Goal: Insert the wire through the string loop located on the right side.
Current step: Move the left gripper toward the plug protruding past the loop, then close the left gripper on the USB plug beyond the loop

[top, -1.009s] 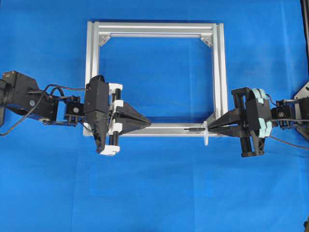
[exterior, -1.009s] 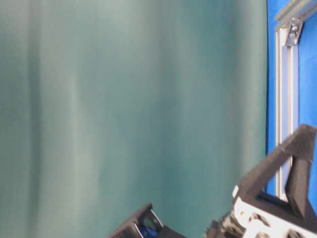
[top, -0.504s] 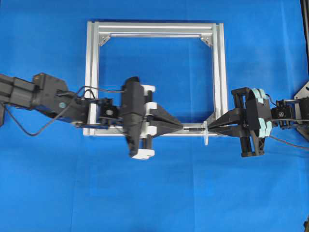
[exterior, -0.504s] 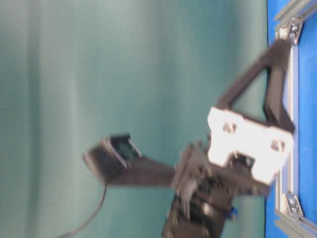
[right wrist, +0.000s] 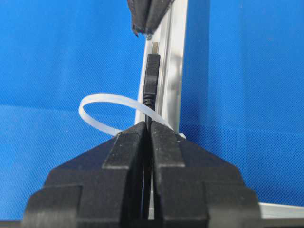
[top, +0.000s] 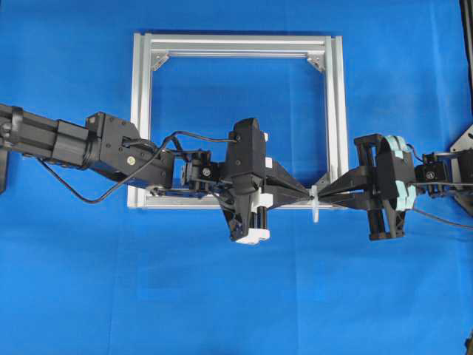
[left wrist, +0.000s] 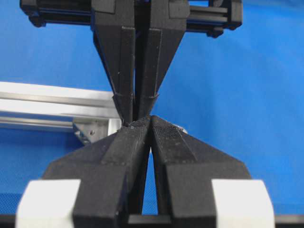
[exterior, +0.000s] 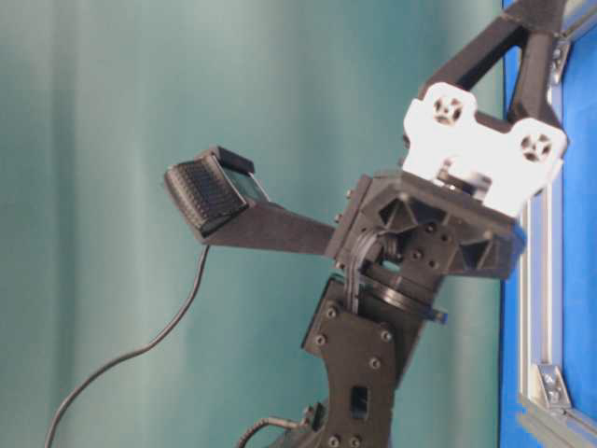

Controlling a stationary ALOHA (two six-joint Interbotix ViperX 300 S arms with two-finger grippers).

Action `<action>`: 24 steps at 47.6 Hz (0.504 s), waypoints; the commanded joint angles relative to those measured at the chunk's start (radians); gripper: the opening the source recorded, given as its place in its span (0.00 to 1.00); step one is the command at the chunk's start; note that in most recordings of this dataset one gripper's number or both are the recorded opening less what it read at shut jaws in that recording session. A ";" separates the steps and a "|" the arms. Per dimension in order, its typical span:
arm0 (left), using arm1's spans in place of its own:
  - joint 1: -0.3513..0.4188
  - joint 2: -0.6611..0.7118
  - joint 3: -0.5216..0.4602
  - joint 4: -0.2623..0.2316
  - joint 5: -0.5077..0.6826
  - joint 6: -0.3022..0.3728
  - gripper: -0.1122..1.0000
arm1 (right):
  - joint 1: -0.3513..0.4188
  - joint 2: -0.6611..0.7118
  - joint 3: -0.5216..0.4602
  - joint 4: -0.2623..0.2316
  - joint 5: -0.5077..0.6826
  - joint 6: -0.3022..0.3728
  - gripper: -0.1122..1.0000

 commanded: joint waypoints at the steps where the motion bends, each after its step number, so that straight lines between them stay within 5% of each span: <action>1: 0.003 -0.018 -0.015 0.003 0.000 0.002 0.10 | -0.003 -0.008 -0.018 0.002 -0.008 0.000 0.07; 15: 0.009 -0.018 -0.014 0.003 0.015 0.006 0.13 | -0.003 -0.008 -0.018 0.002 -0.008 0.000 0.07; 24: 0.011 -0.018 -0.014 0.005 0.017 0.009 0.60 | -0.003 -0.006 -0.018 0.002 -0.008 0.000 0.07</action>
